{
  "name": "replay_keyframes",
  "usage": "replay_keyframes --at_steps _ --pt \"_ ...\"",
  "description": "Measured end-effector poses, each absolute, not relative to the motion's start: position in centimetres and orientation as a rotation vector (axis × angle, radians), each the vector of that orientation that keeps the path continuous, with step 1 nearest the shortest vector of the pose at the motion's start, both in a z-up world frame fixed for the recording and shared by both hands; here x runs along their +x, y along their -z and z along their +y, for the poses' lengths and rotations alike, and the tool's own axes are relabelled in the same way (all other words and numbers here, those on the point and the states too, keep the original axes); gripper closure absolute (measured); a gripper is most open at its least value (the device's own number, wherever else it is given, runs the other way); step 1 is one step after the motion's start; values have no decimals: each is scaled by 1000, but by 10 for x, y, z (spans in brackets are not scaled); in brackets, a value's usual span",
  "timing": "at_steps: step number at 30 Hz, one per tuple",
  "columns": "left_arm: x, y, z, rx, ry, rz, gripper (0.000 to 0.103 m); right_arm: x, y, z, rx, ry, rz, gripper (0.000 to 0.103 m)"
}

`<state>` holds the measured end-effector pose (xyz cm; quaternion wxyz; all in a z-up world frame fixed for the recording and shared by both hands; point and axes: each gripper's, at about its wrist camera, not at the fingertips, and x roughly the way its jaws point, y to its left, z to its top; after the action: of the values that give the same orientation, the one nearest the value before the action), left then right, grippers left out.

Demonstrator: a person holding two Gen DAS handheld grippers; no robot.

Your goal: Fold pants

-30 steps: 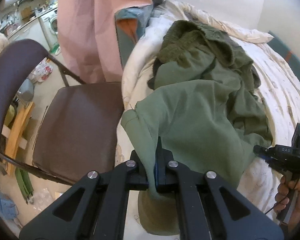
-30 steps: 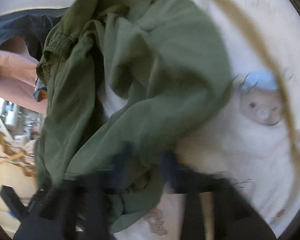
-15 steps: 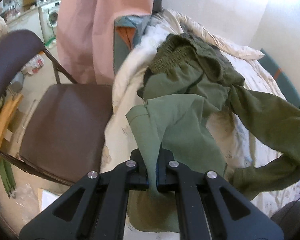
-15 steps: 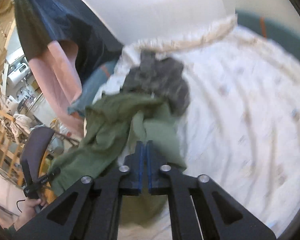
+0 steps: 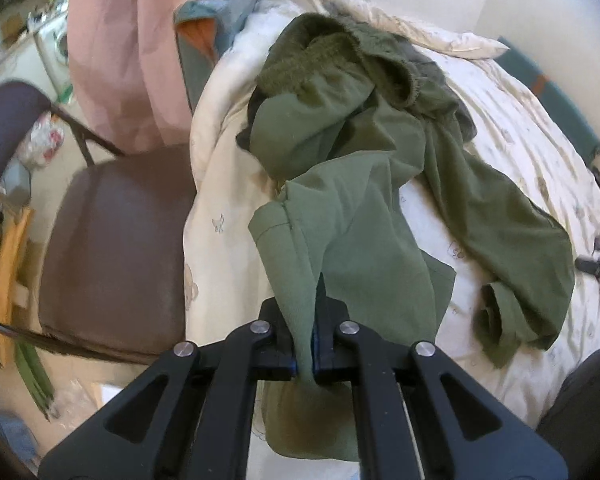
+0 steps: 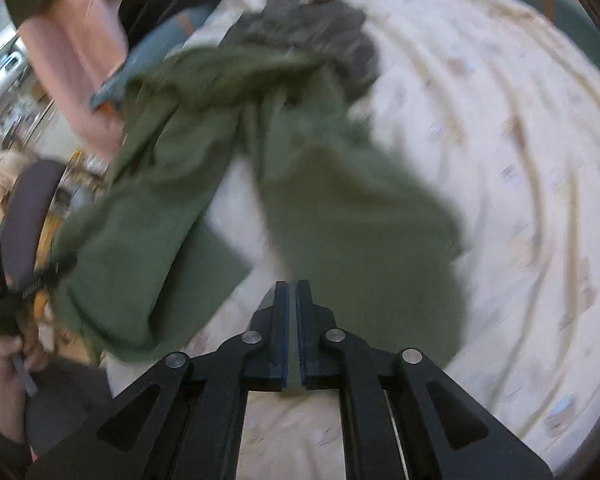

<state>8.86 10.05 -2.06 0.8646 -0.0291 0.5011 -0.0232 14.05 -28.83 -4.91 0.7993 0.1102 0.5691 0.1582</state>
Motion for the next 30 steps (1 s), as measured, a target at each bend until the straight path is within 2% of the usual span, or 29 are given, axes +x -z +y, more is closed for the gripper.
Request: replay_keyframes --at_steps 1,2,3,4,5,6,9,12,17,19,21,23,25,26,28,29,30 --pt "86 19 99 -58 54 1039 86 134 58 -278 254 -364 1252 85" --pt "84 17 99 -67 64 1024 79 130 63 -272 271 -381 1267 73" --pt "83 15 100 -87 77 1008 79 125 73 -259 290 -415 1287 55" --pt "84 14 101 -106 90 1001 79 122 80 -242 295 -451 1296 43" --pt "85 13 102 -129 102 999 87 120 87 -227 299 -481 1301 28" --pt "87 12 104 -150 111 997 100 119 92 -214 307 -508 1301 28" --pt "94 -4 107 -233 162 972 100 117 112 -170 322 -601 1323 28" --pt "100 -40 101 -233 195 897 100 108 112 -142 282 -705 1266 28" --pt "157 -79 91 -277 169 832 100 112 114 -143 247 -671 1238 28" --pt "189 -80 85 -253 132 815 100 118 114 -147 235 -655 1227 27" --pt "218 -70 77 -220 109 808 99 126 116 -143 162 -645 1210 20" --pt "243 -50 73 -203 80 840 98 131 119 -136 79 -654 1201 13" --pt "261 -26 73 -212 58 912 98 139 121 -126 -7 -653 1176 13" --pt "265 -16 74 -218 52 942 96 147 125 -118 -42 -654 1176 13" --pt "269 -3 77 -198 35 978 81 154 136 -107 -63 -690 1212 13" --pt "267 -2 78 -193 24 973 64 157 146 -95 -75 -732 1245 13" --pt "263 -2 81 -194 22 958 54 157 152 -87 -79 -763 1260 17"
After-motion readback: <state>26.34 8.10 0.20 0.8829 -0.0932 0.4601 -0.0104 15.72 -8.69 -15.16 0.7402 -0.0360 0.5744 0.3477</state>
